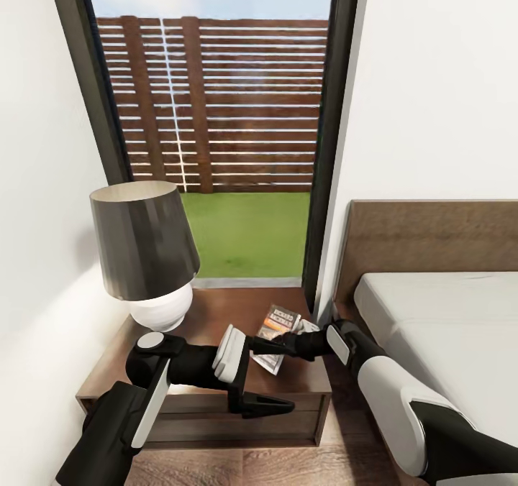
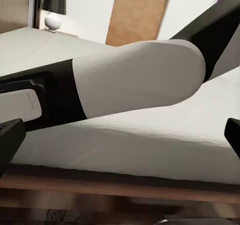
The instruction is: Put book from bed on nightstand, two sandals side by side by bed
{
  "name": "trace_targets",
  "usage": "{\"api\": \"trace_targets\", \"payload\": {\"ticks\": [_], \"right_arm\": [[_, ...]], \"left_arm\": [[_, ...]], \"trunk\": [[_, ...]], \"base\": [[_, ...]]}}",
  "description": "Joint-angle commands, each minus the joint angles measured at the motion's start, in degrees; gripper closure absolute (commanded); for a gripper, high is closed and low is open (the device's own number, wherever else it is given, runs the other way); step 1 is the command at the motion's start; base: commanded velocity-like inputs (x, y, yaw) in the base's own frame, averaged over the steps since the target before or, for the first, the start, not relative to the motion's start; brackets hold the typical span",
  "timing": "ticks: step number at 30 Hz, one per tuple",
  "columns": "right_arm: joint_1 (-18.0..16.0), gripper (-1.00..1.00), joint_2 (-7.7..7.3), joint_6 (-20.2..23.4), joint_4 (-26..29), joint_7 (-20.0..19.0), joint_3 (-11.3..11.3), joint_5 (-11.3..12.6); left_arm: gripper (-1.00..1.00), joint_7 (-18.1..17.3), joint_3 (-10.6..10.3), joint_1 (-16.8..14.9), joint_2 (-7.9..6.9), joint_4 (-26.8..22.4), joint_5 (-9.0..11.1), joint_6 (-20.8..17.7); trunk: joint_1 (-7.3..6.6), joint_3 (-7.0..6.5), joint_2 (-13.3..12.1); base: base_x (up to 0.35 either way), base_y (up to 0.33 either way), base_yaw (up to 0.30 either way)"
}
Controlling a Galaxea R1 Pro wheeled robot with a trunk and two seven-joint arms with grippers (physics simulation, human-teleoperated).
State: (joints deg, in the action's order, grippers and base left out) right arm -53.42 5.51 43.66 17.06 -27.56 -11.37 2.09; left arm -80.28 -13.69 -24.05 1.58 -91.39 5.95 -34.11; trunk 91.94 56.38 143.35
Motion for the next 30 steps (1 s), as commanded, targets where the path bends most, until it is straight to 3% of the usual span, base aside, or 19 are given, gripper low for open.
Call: {"api": "trace_targets", "payload": {"ticks": [1, 23, 30], "right_arm": [[-0.01, -1.00, 0.02, 0.40, 0.08, 0.08, -0.23, 0.20], [0.02, -1.00, -0.05, 0.38, 0.08, 0.17, -0.23, 0.11], [0.05, -1.00, -0.10, 0.37, 0.08, 2.67, -0.26, 0.20]], "left_arm": [[-1.00, -0.14, -0.01, -0.03, 0.00, -0.01, 0.11, -0.60], [-1.00, -0.22, 0.07, -0.03, 0.00, 0.01, 0.11, -0.60], [-1.00, -0.23, 0.13, -0.03, 0.00, 0.02, 0.11, -0.63]], "trunk": [[-0.01, 0.06, 0.02], [-0.01, 0.06, 0.02], [-0.01, 0.06, 0.02]], "base": [[0.000, 0.000, 0.000], [0.000, 0.000, 0.000], [0.000, 0.000, 0.000]]}}
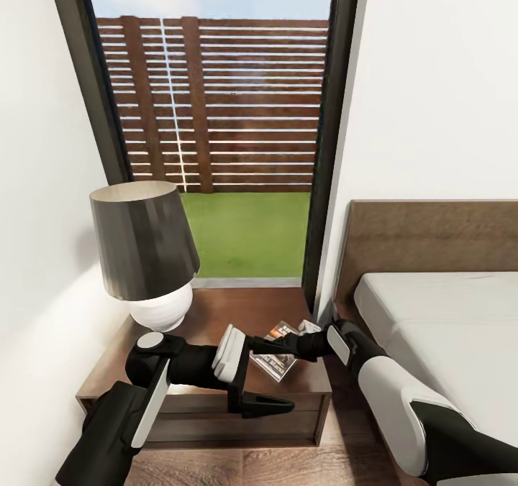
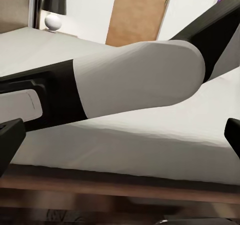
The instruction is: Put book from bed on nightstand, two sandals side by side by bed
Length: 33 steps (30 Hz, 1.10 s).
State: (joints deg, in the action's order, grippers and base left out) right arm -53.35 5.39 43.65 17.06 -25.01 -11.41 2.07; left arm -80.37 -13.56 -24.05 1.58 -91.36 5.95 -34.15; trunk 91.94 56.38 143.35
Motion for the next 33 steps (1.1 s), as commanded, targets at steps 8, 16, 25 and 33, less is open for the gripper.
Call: {"api": "trace_targets", "payload": {"ticks": [8, 16, 25, 33], "right_arm": [[0.00, -1.00, 0.07, 0.03, 0.03, 2.75, -0.24, 0.35], [0.00, -1.00, 0.13, -0.10, 0.00, 3.38, -0.15, 0.38], [0.00, -1.00, 0.15, -0.20, 0.01, 3.48, -0.11, 0.38], [0.00, -1.00, 0.15, -0.25, 0.07, 3.48, -0.09, 0.35]], "left_arm": [[-1.00, -0.13, 0.02, -0.08, 0.04, 0.01, 0.11, -1.04], [-1.00, -0.09, 0.02, -0.11, 0.01, 0.04, 0.11, -1.23], [-1.00, -0.06, 0.02, -0.12, 0.01, 0.04, 0.11, -1.11], [-1.00, 0.01, 0.02, -0.12, 0.00, 0.04, 0.10, -0.90]], "trunk": [[-0.04, -0.16, 0.01], [-0.24, -1.94, -0.10], [-2.03, -3.59, -3.32], [-3.78, -5.03, -6.53]], "base": [[0.000, 0.000, 0.000], [0.000, 0.000, 0.000], [0.000, 0.000, 0.000], [0.000, 0.000, 0.000]]}}
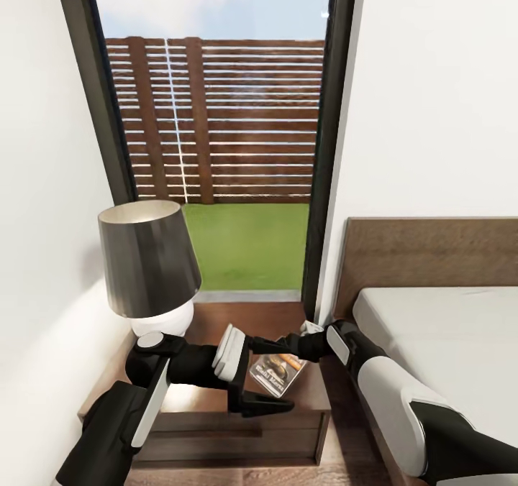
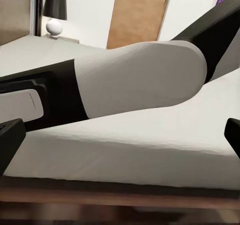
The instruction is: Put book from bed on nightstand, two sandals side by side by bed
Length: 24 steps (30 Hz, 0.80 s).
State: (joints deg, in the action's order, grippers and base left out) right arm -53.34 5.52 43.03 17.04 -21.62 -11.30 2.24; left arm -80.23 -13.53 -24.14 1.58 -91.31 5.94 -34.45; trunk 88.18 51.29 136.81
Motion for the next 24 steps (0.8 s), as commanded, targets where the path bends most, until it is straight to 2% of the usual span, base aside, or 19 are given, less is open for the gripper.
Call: {"api": "trace_targets", "payload": {"ticks": [1, 17, 24], "right_arm": [[-0.01, -1.00, 0.02, 0.31, 0.08, 0.09, -0.20, 0.19], [0.09, -1.00, 0.08, -3.94, 0.04, 0.09, -0.13, 0.22], [0.15, -1.00, 0.05, -4.40, 0.03, -0.31, -0.12, 0.22]], "left_arm": [[-1.00, -0.13, -0.01, -0.03, 0.02, 0.00, 0.09, -0.59], [-1.00, 0.05, -0.01, -0.03, 0.09, 0.00, 0.04, -0.54], [-1.00, 1.97, -0.07, -0.03, 0.09, 0.00, 0.03, -0.61]], "trunk": [[-0.24, -0.12, -0.39], [-3.75, -3.00, -6.81], [-5.29, -4.25, -9.62]], "base": [[0.000, 0.000, 0.000], [0.000, 0.000, 0.000], [0.000, 0.000, -0.006]]}}
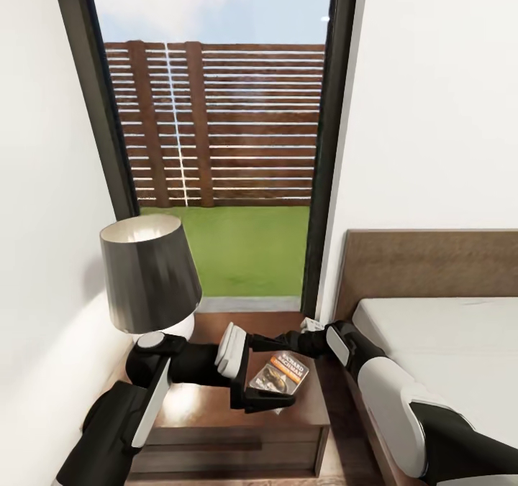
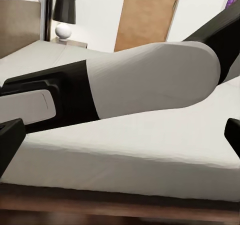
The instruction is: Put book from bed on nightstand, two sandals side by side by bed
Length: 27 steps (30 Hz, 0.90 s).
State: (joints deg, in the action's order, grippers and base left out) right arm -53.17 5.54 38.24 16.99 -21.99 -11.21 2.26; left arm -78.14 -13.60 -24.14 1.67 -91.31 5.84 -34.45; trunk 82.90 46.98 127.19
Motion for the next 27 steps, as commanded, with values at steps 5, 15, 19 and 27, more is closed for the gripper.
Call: {"api": "trace_targets", "payload": {"ticks": [5, 15, 19, 27], "right_arm": [[-0.01, -1.00, 0.01, 0.23, 0.07, -0.12, -0.22, 0.20], [0.02, -1.00, 0.02, 0.17, 0.07, -0.31, -0.14, 0.19], [0.02, -1.00, 0.06, 0.17, 0.07, -0.32, -0.13, 0.19], [0.02, -1.00, 0.09, 0.17, 0.02, -0.35, -0.13, 0.20]], "left_arm": [[-1.00, 0.20, -0.02, -0.03, 0.00, 0.00, 0.13, -0.61], [-1.00, 0.39, -0.02, -0.03, 0.00, 0.00, 0.13, -0.61], [-1.00, 0.42, -0.02, -0.03, 0.00, 0.00, 0.13, -0.61], [-1.00, 0.46, -0.02, -0.03, 0.00, 0.00, 0.13, -0.61]], "trunk": [[-1.11, -0.84, -1.99], [-3.31, -2.64, -6.00], [-4.19, -3.36, -7.61], [-5.95, -4.79, -10.82]], "base": [[0.000, 0.000, -0.001], [0.000, 0.000, 0.000], [0.000, 0.000, 0.000], [0.000, 0.000, 0.000]]}}
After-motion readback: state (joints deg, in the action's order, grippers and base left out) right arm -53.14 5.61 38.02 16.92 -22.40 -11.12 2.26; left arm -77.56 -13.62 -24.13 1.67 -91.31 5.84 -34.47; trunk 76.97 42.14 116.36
